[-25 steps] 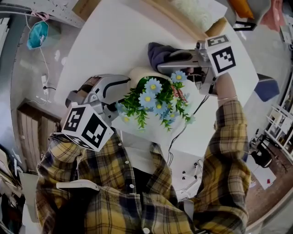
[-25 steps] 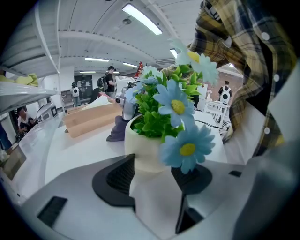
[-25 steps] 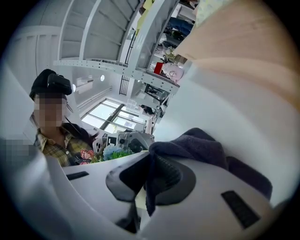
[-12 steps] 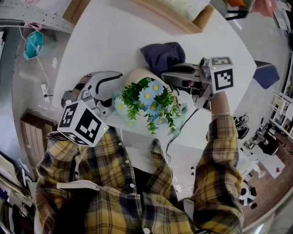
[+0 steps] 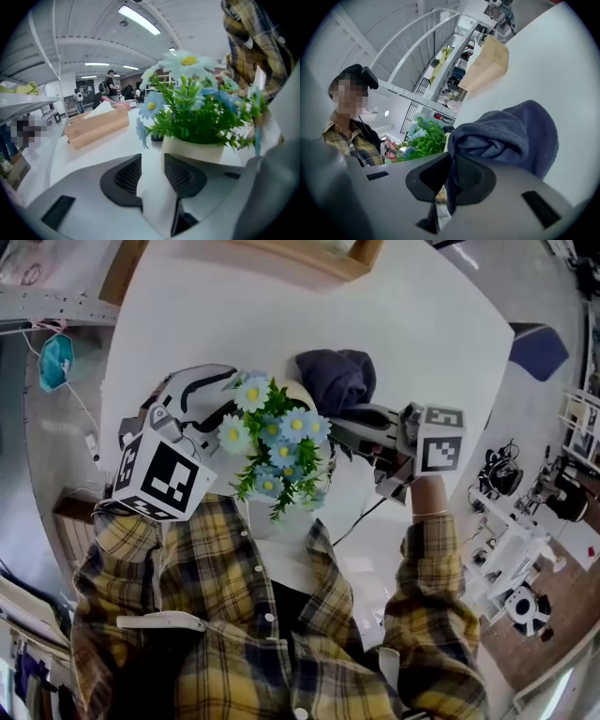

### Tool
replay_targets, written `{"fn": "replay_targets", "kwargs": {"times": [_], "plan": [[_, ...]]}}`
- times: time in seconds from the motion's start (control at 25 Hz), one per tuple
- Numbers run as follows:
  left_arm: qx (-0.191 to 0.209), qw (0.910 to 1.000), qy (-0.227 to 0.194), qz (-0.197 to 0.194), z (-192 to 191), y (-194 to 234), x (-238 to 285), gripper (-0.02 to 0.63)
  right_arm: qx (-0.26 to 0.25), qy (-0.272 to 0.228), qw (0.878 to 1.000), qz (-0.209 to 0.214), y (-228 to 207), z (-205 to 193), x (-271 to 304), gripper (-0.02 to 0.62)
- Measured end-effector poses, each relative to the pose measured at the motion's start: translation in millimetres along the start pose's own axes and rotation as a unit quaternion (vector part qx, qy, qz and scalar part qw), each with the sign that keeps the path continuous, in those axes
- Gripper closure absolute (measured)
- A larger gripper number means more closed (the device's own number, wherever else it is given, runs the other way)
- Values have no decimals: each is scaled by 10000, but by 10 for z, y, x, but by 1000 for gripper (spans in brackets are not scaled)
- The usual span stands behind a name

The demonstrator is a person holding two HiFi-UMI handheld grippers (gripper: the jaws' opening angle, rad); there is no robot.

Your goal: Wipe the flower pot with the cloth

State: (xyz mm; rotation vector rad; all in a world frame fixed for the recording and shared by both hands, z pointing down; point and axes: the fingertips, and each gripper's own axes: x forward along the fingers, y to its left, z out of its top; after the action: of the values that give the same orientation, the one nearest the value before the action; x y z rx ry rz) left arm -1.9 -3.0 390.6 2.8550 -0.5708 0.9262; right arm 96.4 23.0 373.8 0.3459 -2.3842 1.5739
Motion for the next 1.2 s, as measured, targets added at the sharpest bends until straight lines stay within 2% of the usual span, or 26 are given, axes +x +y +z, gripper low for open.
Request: {"fn": "replay_targets", "kwargs": {"times": [0.12,0.28,0.44,0.64,0.84,1.04,1.12,1.2], "plan": [[-165,9996,-212,-52,206,96,126,466,120,-102,9999,40,71,-113,15,574],[70,9996,-52,-253,318,126,347,466,198,-290,9994,-13,72,-81,34,574],[-41,9997,14,-236,235,133,334,466,241,-518,9983,-66,29,-61,14,574],[-413,9990,144,-13,0,133,143,466,260,-467,9986,51,101,-59,10,574],[-861,9960,214,145,-239,-60,-84,466,108,-424,9990,-41,33,-38,3,574],[-1184,9927,200,153,-401,-416,-243,459,129,-212,9997,71,29,22,28,574],[-1250,9920,155,52,-406,-587,-285,439,116,-149,9998,95,25,58,40,574],[-1304,9913,83,-128,-381,-770,-300,380,109,-78,9998,135,14,106,55,574]]}}
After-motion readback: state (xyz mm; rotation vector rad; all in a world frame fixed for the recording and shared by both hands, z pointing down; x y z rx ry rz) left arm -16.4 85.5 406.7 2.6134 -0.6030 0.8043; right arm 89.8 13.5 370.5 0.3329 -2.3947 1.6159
